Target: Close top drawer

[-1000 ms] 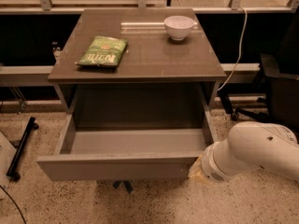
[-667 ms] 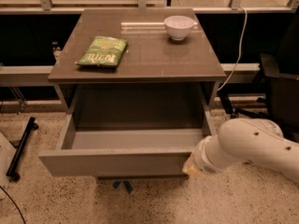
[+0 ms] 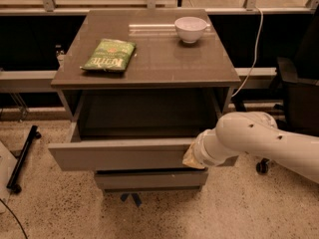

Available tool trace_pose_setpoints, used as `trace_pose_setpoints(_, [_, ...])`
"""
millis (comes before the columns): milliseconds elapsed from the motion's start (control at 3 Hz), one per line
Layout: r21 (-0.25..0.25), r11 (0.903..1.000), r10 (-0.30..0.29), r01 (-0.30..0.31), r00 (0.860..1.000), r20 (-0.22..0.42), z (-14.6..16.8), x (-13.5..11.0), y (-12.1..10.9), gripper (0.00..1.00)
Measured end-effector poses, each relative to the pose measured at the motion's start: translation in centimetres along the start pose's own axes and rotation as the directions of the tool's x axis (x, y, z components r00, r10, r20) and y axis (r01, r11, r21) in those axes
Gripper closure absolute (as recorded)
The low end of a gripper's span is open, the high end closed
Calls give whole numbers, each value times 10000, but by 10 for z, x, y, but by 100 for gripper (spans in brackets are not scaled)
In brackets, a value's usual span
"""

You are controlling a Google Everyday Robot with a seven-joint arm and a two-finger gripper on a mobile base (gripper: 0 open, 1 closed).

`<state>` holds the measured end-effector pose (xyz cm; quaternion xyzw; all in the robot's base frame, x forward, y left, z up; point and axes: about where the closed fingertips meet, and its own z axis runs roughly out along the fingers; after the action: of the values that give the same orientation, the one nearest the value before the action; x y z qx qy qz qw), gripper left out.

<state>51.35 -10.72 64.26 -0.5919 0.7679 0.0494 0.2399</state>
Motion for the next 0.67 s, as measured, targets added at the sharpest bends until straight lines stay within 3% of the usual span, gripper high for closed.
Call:
trace_pose_setpoints(333, [0, 10000, 0, 0, 10000, 0, 0, 0, 2, 82])
trace_pose_setpoints(667, [400, 9962, -796, 772, 9948, 628, 12, -34, -44, 51])
